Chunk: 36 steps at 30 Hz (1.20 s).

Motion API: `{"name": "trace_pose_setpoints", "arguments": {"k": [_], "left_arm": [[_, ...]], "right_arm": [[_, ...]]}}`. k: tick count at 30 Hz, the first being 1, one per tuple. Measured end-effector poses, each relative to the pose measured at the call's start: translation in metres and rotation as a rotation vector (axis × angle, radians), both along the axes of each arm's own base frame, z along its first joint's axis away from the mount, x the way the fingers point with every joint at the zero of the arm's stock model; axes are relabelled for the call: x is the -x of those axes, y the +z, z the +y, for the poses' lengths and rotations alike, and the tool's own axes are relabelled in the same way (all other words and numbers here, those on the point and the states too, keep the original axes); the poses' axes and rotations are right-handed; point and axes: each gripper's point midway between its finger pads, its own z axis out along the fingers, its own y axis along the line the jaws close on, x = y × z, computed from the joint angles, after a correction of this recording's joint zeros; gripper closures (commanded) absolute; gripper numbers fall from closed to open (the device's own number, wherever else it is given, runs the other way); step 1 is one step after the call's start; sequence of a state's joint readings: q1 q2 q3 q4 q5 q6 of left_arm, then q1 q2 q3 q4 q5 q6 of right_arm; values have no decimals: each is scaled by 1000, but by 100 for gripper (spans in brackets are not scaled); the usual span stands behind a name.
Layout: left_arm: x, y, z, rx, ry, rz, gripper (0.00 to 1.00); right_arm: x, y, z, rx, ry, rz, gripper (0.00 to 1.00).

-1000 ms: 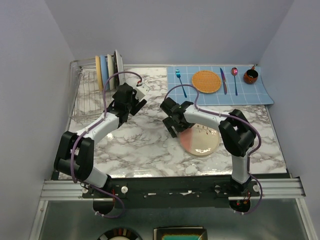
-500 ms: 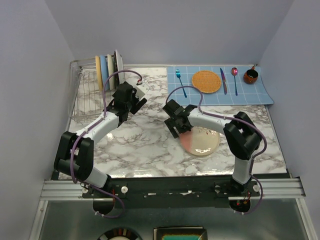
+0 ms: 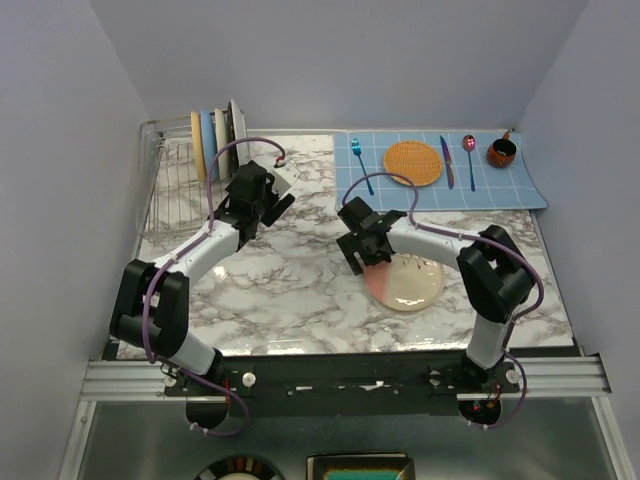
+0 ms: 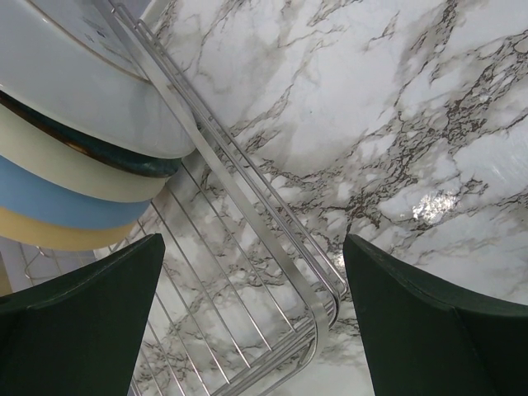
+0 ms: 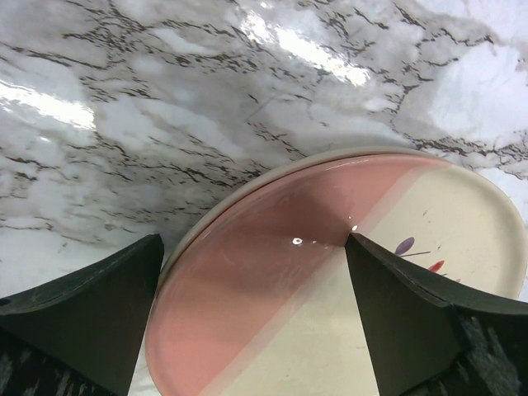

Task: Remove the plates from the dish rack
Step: Move the plate to the center of the board.

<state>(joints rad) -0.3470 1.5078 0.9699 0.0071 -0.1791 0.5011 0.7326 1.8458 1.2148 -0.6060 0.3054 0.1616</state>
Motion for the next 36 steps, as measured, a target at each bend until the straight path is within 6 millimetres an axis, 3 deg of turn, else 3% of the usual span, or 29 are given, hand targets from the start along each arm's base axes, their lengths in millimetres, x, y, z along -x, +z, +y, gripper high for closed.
{"name": "trace_pose_setpoints", "arguments": {"k": [17, 25, 36], "left_arm": [[-5, -4, 0, -14, 6, 21, 1], [-3, -6, 0, -19, 5, 35, 1], [-3, -6, 0, -18, 6, 34, 1]], "right_arm": [[-3, 0, -29, -12, -10, -5, 0], [-7, 1, -59, 10, -54, 8, 0], [-3, 1, -82, 25, -79, 12, 0]]}}
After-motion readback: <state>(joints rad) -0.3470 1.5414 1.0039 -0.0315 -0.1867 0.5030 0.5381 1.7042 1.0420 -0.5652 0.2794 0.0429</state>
